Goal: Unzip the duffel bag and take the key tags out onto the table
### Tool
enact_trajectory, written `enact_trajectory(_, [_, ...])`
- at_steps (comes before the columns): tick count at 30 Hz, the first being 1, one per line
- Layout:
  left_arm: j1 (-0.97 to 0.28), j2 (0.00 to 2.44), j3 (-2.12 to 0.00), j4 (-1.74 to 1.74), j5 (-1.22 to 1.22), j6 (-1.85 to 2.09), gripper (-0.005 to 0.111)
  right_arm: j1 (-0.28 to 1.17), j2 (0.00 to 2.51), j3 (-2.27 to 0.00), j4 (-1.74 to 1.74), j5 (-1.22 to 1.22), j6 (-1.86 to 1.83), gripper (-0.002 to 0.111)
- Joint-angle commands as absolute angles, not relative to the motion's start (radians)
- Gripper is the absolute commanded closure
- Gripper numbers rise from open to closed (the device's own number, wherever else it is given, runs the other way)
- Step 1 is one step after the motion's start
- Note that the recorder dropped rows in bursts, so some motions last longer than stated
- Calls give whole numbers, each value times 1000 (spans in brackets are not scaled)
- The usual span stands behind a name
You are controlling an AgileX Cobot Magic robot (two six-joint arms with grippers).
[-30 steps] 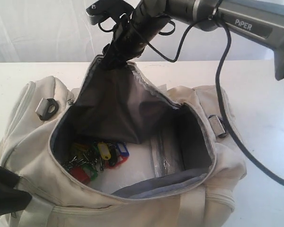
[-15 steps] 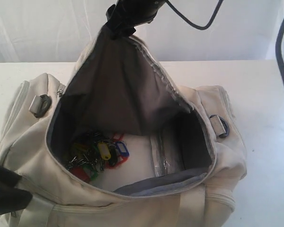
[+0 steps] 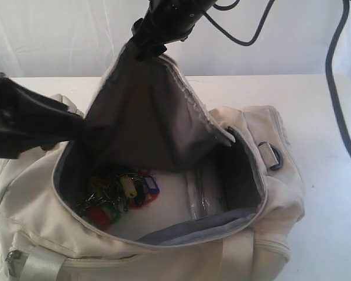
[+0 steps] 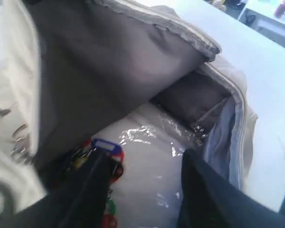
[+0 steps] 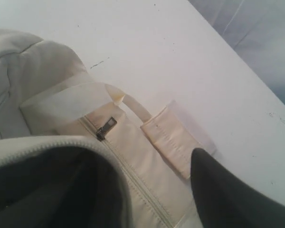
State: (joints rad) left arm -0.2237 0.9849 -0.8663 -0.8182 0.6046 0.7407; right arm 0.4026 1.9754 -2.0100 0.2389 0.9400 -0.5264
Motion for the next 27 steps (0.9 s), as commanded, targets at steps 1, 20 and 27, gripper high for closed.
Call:
enact_trajectory(1, [-222,1182,-869,-1222,574,1140,55,396,1970,-2010,260,916,-531,54])
enact_trajectory(20, [-222,1567,-1095,-1532,253,1522,55,389,1775,-1986,458,1221,-606,62])
enact_trajectory(27, [-222,1567,-1095,-1532,240,1522,55,436,1696,-1703,601,1221,-698,108])
